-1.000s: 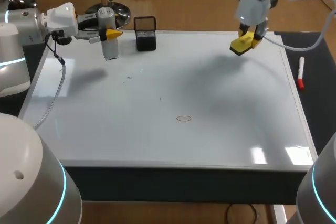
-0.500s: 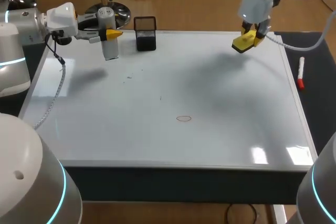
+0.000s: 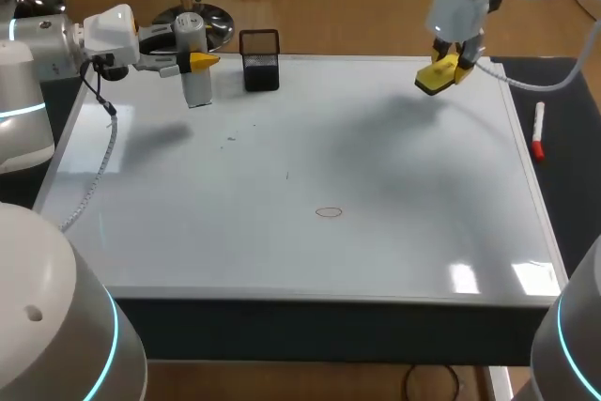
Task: Pick up the inspection probe, press it on each red-marked spot on the whiteboard one by one, put down the probe, pick up the eraser, and wipe off all the red marks.
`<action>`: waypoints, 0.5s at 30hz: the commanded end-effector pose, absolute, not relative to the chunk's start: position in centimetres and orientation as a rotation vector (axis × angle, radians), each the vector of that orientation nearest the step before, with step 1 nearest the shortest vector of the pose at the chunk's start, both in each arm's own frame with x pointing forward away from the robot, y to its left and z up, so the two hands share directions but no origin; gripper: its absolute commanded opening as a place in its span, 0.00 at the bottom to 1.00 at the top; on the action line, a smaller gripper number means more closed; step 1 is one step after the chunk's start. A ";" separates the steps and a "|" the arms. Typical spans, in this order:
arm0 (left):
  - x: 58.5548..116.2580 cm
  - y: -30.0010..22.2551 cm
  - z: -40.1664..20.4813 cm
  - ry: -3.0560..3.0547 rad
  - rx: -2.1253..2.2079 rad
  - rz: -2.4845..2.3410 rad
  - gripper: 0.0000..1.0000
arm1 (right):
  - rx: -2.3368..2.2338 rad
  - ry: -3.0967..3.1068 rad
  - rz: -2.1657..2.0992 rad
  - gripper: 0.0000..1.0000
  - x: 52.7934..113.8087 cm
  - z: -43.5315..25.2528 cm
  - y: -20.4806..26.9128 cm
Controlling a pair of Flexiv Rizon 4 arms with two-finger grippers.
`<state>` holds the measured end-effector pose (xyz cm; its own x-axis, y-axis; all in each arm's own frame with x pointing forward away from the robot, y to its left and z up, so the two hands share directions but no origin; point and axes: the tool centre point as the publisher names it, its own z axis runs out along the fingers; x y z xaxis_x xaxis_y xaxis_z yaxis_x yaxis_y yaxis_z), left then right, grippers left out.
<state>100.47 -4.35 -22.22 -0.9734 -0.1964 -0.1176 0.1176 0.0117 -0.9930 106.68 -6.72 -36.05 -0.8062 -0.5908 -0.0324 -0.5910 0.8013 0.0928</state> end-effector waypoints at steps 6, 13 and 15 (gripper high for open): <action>95.8 -7.4 -20.8 2.069 0.038 -2.113 0.00 | -0.980 2.979 0.151 0.00 106.6 -36.0 -6.8; 90.2 -12.7 -19.6 2.112 0.198 -2.199 0.00 | -0.980 2.979 0.151 0.00 106.6 -36.0 -6.8; 88.6 -14.3 -19.7 2.134 0.240 -2.219 0.00 | -0.980 2.979 0.151 0.00 106.6 -36.0 -6.8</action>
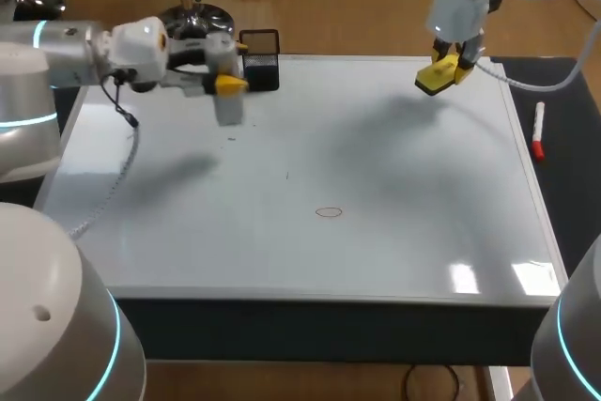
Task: Pick up the inspection probe, press it on each red-marked spot on the whiteboard one by one, put down the probe, pick up the eraser, and wipe off all the red marks.
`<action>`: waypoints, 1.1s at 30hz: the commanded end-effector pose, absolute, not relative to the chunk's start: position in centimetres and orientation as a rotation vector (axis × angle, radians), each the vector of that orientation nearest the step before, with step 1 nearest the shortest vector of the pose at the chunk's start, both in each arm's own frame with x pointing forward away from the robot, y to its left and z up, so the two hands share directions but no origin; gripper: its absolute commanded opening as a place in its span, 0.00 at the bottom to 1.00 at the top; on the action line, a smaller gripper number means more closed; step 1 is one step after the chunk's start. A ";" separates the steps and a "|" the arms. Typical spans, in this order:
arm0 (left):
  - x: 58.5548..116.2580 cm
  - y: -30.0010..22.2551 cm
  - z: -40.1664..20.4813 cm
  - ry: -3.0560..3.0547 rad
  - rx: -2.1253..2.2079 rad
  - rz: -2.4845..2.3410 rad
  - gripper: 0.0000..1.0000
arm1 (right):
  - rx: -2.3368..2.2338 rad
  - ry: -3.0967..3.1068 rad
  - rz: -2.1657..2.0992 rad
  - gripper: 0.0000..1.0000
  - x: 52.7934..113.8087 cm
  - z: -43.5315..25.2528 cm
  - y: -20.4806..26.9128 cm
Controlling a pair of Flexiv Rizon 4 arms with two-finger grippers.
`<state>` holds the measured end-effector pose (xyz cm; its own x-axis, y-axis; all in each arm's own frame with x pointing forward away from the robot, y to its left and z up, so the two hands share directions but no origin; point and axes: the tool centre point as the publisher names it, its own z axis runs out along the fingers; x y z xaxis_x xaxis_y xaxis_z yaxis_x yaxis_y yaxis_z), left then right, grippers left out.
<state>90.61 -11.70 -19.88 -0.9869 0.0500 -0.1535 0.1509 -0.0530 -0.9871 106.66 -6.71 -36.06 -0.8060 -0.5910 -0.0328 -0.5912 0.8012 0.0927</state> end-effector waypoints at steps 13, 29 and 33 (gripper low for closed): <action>81.7 -22.5 -20.8 2.226 0.429 -2.380 0.00 | -0.980 2.979 0.151 0.00 106.6 -36.0 -6.8; 78.6 -26.2 -24.6 2.262 0.453 -2.464 0.00 | -0.980 2.979 0.151 0.00 106.6 -36.0 -6.8; 78.4 -26.5 -25.6 2.261 0.445 -2.473 0.00 | -0.980 2.979 0.151 0.00 106.6 -36.0 -6.8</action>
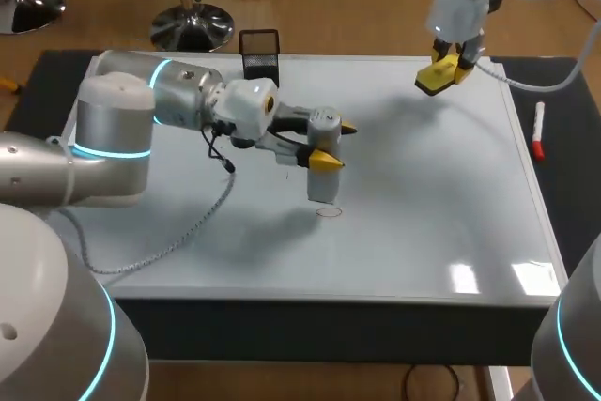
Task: Pick up the inspection probe, press it on each red-marked spot on the whiteboard one by one, put down the probe, pick up the eraser, and wipe off all the red marks.
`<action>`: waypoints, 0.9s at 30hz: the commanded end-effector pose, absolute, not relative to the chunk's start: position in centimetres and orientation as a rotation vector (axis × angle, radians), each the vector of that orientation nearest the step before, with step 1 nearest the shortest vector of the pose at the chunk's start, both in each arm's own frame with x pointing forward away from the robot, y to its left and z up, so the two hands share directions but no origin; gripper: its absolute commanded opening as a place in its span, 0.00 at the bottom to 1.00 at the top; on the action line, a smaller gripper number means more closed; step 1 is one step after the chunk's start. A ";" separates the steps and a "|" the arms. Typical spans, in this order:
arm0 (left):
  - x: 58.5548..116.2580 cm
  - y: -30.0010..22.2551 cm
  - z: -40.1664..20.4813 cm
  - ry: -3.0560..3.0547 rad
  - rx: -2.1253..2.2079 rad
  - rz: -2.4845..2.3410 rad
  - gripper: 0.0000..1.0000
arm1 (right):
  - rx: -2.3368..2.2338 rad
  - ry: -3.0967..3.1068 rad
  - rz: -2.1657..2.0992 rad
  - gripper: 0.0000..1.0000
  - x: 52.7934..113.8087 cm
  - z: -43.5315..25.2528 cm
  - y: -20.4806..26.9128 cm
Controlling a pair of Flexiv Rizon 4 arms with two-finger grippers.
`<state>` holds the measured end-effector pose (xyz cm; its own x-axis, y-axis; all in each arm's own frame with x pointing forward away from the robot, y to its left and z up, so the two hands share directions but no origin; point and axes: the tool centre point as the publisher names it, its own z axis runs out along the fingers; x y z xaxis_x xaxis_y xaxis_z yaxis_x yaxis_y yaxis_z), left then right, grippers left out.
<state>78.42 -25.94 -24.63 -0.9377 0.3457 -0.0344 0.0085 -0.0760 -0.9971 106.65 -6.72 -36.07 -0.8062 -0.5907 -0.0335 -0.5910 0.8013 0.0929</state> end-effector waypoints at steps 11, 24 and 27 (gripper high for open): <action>78.1 -27.0 -27.9 -1.942 -0.356 2.110 0.00 | -0.980 2.979 0.151 0.00 106.6 -36.0 -6.8; 78.7 -27.3 -29.5 -1.943 -0.330 2.096 0.00 | -0.980 2.979 0.151 0.00 106.6 -36.0 -6.8; 78.8 -27.3 -29.7 -1.946 -0.326 2.090 0.00 | -0.980 2.979 0.151 0.00 106.6 -36.0 -6.8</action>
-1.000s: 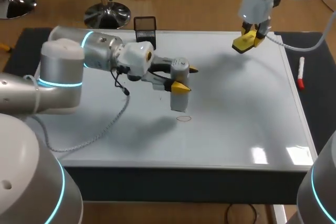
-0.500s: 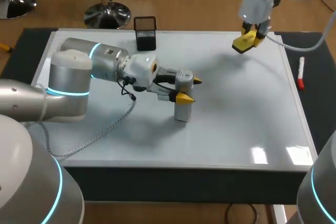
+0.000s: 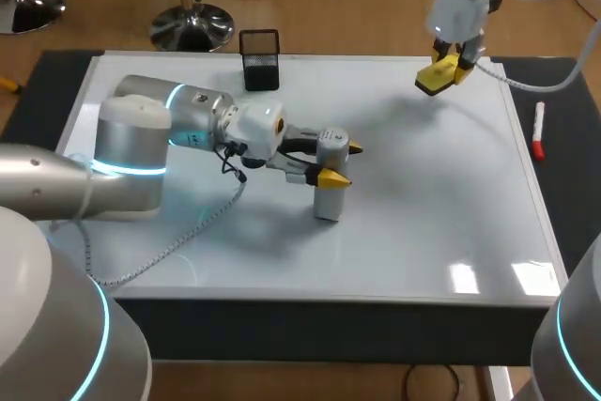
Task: Pick up the inspection probe, press it on each red-marked spot on the whiteboard one by one, put down the probe, pick up the eraser, and wipe off all the red marks.
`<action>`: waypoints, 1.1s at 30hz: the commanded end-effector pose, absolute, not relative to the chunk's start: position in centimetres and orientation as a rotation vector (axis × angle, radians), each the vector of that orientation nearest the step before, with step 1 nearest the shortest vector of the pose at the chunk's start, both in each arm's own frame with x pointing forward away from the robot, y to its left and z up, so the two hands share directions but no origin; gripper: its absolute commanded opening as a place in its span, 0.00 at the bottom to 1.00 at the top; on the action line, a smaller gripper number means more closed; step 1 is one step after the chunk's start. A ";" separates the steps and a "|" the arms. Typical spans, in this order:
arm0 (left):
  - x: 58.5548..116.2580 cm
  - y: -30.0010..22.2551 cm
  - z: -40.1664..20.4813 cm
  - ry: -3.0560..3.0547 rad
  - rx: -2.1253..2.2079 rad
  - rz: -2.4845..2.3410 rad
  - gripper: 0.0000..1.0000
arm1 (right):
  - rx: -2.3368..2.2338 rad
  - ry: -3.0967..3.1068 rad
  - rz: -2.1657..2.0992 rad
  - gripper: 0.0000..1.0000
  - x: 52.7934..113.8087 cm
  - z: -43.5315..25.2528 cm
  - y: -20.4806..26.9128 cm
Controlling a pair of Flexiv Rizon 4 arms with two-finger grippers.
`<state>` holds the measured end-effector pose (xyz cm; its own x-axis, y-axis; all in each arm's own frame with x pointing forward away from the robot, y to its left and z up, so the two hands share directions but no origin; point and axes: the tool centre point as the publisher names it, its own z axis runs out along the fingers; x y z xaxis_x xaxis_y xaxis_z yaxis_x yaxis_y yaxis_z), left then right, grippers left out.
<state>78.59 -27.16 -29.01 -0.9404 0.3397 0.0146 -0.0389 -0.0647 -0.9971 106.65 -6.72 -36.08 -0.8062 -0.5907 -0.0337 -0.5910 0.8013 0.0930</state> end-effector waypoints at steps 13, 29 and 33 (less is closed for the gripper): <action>78.7 -27.3 -29.5 -1.951 -0.334 2.083 0.00 | -0.980 2.979 0.151 0.00 106.6 -36.0 -6.8; 78.9 -26.7 -25.3 -1.959 -0.399 2.113 0.00 | -0.980 2.979 0.151 0.00 106.6 -36.0 -6.8; 79.0 -26.5 -25.2 -1.963 -0.399 2.115 0.00 | -0.980 2.979 0.151 0.00 106.6 -36.0 -6.8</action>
